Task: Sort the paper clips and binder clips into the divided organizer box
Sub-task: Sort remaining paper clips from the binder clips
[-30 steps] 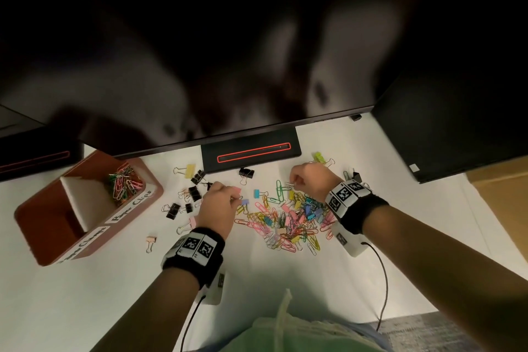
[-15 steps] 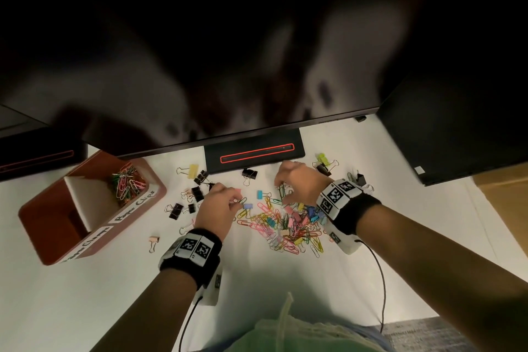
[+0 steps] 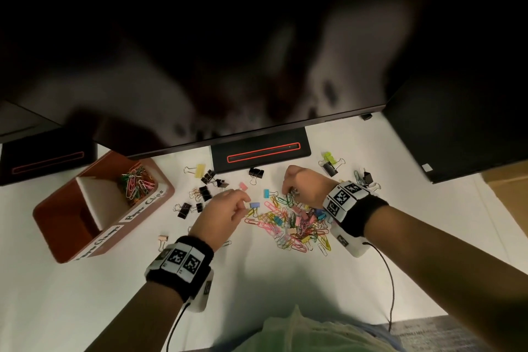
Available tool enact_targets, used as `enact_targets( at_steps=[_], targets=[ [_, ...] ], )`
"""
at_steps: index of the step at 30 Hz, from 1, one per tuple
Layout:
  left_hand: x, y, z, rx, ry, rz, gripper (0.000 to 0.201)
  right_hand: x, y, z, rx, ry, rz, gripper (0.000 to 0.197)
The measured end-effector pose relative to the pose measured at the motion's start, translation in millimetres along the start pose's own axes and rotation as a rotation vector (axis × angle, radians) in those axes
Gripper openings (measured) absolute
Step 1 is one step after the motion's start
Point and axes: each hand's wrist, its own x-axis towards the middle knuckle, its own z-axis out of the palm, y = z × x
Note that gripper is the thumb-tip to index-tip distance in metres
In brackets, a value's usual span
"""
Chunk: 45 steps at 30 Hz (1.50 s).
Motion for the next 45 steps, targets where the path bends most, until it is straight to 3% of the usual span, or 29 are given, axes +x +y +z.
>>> enact_targets(
  at_steps=[3,6,10,16,20,23,27,30,38,42,45],
  targets=[
    [-13,-4,15,0.004,-0.043,-0.118,0.025,-3,-1,1,-0.026,-0.01,-0.028,0.038],
    [-16,-1,29,-0.024,0.009,-0.186,0.025,-3,-3,-1,-0.049,-0.004,-0.047,0.031],
    [-9,6,37,0.046,0.086,-0.147,0.013,-2,-5,-3,-0.092,-0.01,-0.063,0.024],
    [-5,4,35,0.068,0.061,-0.102,0.011,-2,-7,0,-0.045,-0.022,-0.004,0.021],
    [-8,-2,29,0.021,0.046,-0.108,0.011,-3,-7,4,-0.011,-0.007,0.019,0.023],
    [-14,-8,20,-0.063,0.107,-0.121,0.005,-4,-7,5,0.003,0.018,0.02,0.022],
    [-29,-21,6,-0.151,0.142,-0.133,0.017,-4,-12,3,0.015,0.065,-0.01,0.022],
    [-39,-32,-1,-0.167,0.15,-0.139,0.009,1,-22,4,0.015,0.072,-0.057,0.022],
    [-68,-43,14,-0.097,0.002,-0.167,0.022,11,-43,14,-0.093,0.021,-0.055,0.031],
    [-67,-44,26,-0.019,0.035,-0.171,0.005,12,-46,15,-0.092,0.017,0.013,0.036],
    [-61,-41,27,0.004,0.025,-0.186,0.004,12,-48,14,-0.09,0.009,0.054,0.031]
  ],
)
